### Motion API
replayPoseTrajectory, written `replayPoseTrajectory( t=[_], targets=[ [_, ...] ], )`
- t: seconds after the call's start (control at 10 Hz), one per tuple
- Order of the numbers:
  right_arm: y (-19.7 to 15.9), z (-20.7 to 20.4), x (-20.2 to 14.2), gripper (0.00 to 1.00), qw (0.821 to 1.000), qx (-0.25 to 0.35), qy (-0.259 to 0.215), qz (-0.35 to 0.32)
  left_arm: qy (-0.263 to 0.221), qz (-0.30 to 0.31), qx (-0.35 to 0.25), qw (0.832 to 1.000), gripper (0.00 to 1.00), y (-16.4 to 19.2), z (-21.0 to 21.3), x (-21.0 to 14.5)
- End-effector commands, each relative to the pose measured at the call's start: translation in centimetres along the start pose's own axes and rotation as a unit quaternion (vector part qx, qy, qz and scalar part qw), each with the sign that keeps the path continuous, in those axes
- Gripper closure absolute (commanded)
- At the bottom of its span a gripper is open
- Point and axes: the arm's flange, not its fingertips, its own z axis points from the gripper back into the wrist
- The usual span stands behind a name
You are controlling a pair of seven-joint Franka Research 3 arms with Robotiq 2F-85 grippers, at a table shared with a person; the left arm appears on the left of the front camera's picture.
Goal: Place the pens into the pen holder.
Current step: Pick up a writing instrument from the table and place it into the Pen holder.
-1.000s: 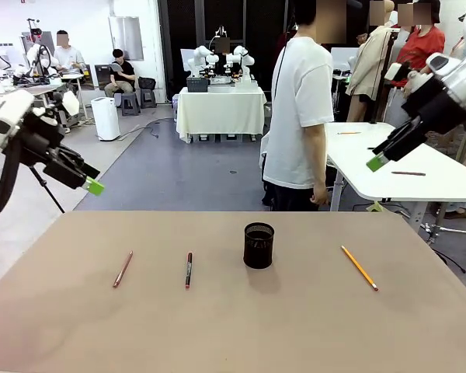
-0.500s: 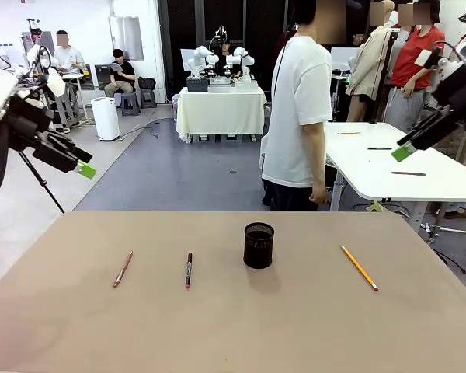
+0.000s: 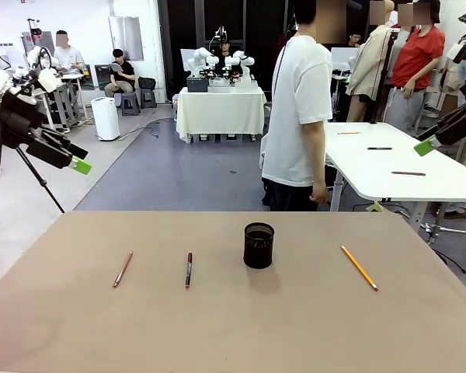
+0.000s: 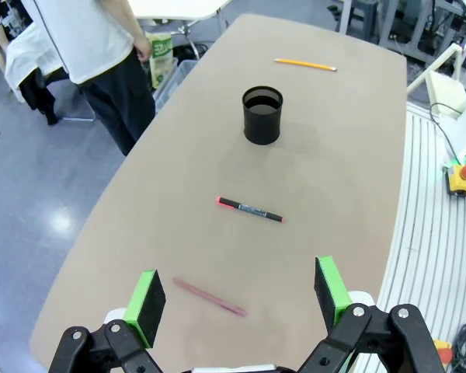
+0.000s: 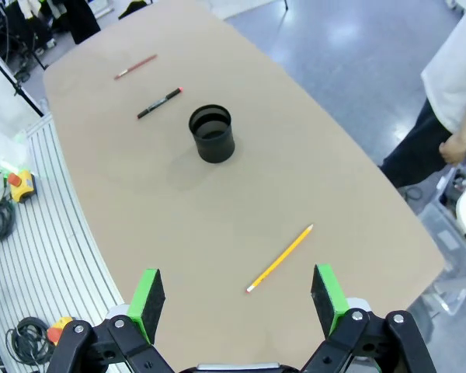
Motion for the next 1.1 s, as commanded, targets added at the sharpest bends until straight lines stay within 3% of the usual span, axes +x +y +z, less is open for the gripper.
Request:
replayPoseTrajectory(
  t=[0.0,0.1,1.0],
  targets=[
    [-0.67,0.3,-0.03,0.0,1.0,0.018,-0.01,0.014,-0.007,-0.017,-0.022,1.0,0.0,0.46,0.02,0.27],
    [0.0,0.0,0.0,0.0,1.0,0.0,0.0,0.0,0.0,0.0,0.0,1.0,0.0,0.0,0.0,0.0],
    [0.0,0.0,0.0,0.0,1.0,0.0,0.0,0.0,0.0,0.0,0.0,1.0,0.0,0.0,0.0,0.0]
  ],
)
